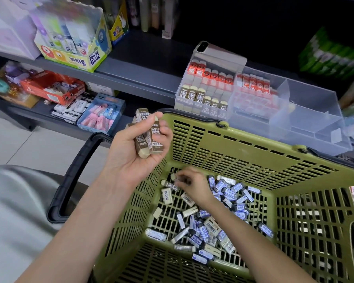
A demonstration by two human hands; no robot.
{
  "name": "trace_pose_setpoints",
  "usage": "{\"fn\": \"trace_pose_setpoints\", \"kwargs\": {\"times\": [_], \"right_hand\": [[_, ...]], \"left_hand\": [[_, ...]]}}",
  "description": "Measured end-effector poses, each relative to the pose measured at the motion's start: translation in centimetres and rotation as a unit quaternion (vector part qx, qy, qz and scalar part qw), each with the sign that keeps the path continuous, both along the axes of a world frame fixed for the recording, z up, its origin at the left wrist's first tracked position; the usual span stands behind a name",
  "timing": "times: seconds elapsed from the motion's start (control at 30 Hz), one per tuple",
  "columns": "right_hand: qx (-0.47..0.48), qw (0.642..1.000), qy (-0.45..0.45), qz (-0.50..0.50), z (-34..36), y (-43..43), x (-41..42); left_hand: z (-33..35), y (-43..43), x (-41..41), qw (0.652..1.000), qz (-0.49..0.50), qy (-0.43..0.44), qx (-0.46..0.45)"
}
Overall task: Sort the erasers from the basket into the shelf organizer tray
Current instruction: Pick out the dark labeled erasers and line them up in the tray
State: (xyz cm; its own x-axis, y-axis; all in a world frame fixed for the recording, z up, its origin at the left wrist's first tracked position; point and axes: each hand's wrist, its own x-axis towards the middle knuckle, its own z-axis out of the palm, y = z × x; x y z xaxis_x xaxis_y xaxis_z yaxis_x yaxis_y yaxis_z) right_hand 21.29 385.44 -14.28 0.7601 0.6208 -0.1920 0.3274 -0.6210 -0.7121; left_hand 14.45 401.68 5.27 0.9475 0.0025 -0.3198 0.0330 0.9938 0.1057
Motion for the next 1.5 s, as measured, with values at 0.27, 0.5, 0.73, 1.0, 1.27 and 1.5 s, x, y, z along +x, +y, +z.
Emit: {"fn": "trace_pose_setpoints", "kwargs": {"times": [0.27, 0.5, 0.73, 1.0, 1.27, 1.5], "right_hand": [[-0.132, 0.980, -0.092, 0.115, -1.0, 1.5, -1.2], [-0.042, 0.990, 0.118, -0.059, 2.9, 1.1, -1.7], [0.254, 0.912, 0.308, -0.096, 14.7, -0.9, -0.9], [0.169, 0.977, 0.128, -0.002, 22.0, -1.8, 0.8], [-0.002, 0.992, -0.114, -0.063, 26.0, -1.2, 9.1], [-0.101, 0.991, -0.062, 0.067, 26.0, 1.2, 12.7]], "left_hand": [[-0.3, -0.1, 0.1, 1.000, 0.005, 0.014, 0.026], [-0.4, -1.1, 0.0, 0.944, -0.005, 0.061, 0.324], [-1.3, -2.2, 0.0, 0.797, 0.009, 0.172, 0.579], [0.4, -2.6, 2.6, 0.878, -0.004, 0.077, 0.472], [1.7, -0.9, 7.2, 0.910, 0.112, 0.022, 0.399], [1.3, 1.1, 9.2, 0.907, 0.161, 0.031, 0.387]]}}
